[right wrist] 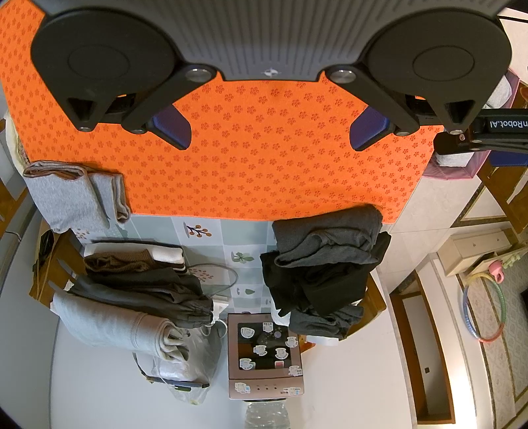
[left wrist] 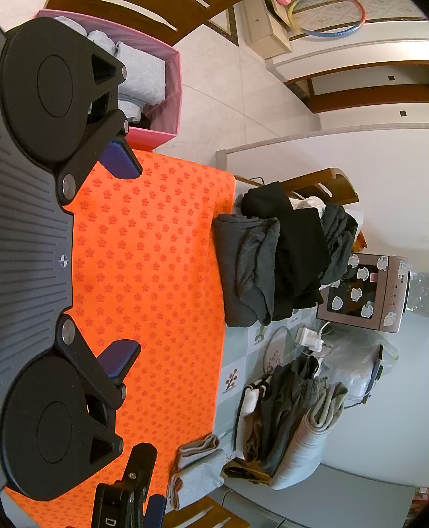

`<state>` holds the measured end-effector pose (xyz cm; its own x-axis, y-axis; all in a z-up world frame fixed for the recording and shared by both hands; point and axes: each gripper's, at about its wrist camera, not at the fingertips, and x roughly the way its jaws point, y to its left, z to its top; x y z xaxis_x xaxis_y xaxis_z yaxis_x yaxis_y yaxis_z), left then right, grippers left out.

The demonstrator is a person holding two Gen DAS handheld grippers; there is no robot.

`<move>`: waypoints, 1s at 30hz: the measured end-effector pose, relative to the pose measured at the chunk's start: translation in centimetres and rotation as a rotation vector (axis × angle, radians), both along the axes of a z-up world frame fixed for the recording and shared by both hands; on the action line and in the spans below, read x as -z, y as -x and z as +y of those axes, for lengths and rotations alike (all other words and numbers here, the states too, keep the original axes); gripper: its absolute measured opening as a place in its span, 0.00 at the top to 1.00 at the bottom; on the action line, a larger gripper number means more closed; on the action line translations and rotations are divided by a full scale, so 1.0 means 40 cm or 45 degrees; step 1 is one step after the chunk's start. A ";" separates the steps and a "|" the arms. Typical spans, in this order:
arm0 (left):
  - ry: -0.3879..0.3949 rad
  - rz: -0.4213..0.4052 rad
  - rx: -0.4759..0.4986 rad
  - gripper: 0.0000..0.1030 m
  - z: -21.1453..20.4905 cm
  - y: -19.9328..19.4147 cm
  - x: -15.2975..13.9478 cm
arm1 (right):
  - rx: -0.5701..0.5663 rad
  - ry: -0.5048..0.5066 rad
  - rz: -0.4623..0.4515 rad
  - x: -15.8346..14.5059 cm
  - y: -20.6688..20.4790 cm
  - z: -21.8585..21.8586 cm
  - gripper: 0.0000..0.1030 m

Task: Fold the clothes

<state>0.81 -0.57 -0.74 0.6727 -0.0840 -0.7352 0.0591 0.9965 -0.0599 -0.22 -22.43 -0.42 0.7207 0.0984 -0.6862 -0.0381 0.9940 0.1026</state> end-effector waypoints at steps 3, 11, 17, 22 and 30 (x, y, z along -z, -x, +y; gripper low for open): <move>0.001 0.005 0.000 0.00 0.000 -0.001 0.001 | 0.003 -0.003 0.002 0.000 0.001 -0.001 0.00; 0.006 0.023 -0.003 0.00 0.005 -0.006 0.007 | 0.002 -0.007 0.015 0.004 -0.005 0.000 0.00; 0.011 0.050 0.000 0.00 0.007 -0.018 0.018 | -0.004 -0.008 0.039 0.012 -0.023 0.002 0.00; 0.017 0.077 0.003 0.00 0.015 -0.042 0.033 | -0.007 -0.009 0.068 0.026 -0.048 0.005 0.00; 0.010 0.114 -0.023 0.00 0.057 -0.125 0.078 | -0.018 -0.027 0.118 0.048 -0.151 -0.001 0.00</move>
